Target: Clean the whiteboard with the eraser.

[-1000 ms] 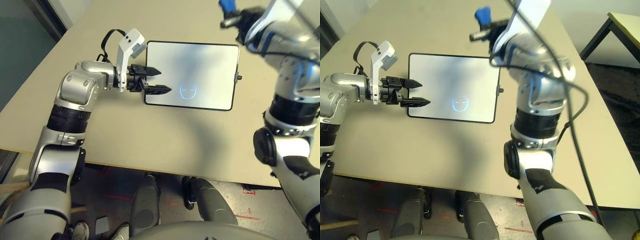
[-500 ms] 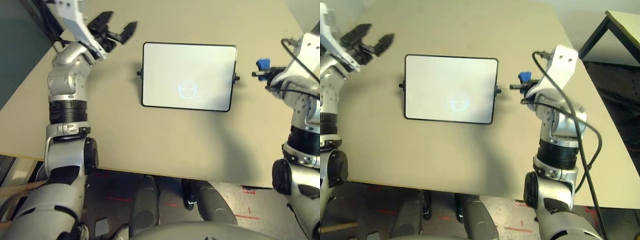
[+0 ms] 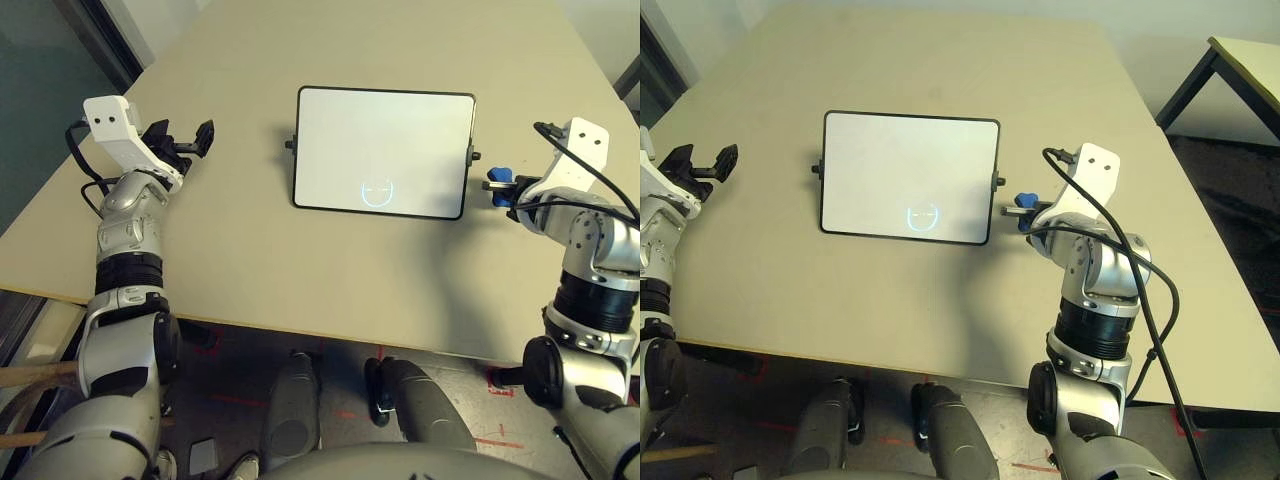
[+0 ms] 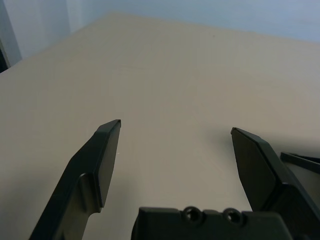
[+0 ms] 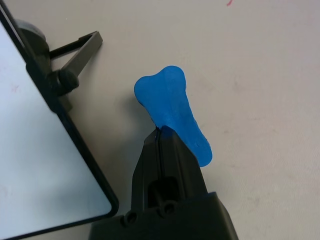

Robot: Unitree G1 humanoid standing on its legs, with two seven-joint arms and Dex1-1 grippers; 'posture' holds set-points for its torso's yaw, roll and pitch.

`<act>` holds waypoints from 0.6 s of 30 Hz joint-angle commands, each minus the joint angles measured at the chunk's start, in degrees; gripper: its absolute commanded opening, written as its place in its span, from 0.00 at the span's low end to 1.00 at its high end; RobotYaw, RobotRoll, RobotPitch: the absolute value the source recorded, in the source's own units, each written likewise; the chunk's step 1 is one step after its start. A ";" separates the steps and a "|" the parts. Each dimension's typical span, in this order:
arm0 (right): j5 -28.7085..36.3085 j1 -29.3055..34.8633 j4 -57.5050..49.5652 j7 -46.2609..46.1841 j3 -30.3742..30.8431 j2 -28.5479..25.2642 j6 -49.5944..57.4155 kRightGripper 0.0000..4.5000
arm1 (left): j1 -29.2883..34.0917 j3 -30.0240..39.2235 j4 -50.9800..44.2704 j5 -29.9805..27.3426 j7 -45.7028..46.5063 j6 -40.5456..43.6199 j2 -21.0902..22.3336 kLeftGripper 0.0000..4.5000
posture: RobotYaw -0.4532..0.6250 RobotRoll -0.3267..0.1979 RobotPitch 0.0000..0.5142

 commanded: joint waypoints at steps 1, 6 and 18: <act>0.01 -0.29 0.73 -0.53 -0.52 0.22 0.59 0.00 | -0.81 -0.39 -0.07 -0.09 -0.31 -0.01 0.08 1.00 | 0.39 0.62 0.26; 0.02 -0.09 1.23 -0.76 -0.61 0.10 1.19 0.04 | -2.37 -1.28 0.71 0.08 -1.06 0.13 -0.48 1.00 | 0.38 0.62 0.28; 0.44 -0.30 1.73 -0.35 -2.97 -1.29 -7.58 0.87 | -5.05 -5.15 0.55 0.92 -3.44 1.68 -2.84 1.00 | 0.34 0.62 0.41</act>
